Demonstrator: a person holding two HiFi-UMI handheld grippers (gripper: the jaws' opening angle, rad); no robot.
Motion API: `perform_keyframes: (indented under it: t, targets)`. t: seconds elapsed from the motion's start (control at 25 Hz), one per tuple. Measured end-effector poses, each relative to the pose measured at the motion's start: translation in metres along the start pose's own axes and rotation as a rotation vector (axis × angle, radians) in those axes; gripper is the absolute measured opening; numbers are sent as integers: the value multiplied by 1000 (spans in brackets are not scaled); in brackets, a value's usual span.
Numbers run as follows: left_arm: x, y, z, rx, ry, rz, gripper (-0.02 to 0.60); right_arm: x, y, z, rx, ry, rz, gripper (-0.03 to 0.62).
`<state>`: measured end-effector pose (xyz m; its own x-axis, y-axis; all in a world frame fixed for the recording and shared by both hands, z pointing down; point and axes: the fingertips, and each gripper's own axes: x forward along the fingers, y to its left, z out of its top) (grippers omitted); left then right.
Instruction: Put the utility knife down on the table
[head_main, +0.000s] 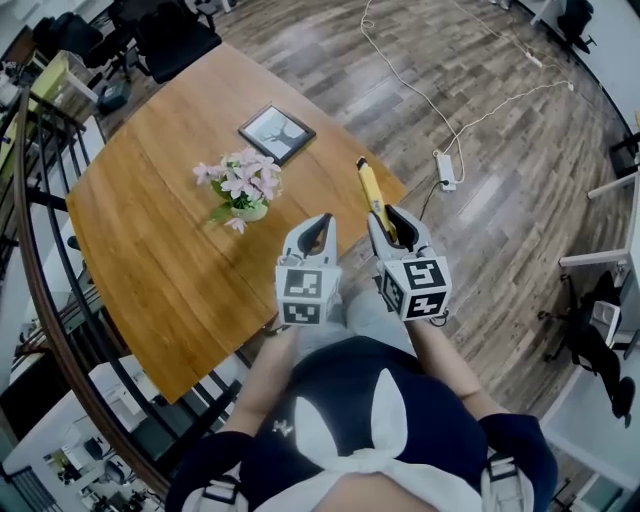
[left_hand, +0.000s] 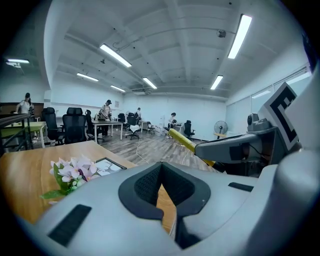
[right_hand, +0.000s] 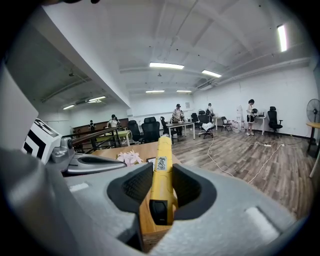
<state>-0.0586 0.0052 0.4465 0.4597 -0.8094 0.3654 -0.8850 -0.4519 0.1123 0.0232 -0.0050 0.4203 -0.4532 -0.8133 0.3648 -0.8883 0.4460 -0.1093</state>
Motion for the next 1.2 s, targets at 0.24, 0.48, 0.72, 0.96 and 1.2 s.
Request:
perform_keyframes:
  t: [0.24,0.48,0.72,0.96,1.2]
  targets:
    - [6,5,6,-3,-10,-26,17,4,-5,6,5,-12,-27,120]
    - [18,12,14,-14,-34,-23,17,10,-12,15,4,-26,-31,120]
    - [26,19,18,-11,-33,-8,17,20,-17,21,12,-26,-17,120]
    - [37,24,15,-11,-1,-11,17,33,-28,20,25,-26,-15,120]
    - [55,32,22,-9,-7,0,17,47,-43,23,31,-21,-18,120]
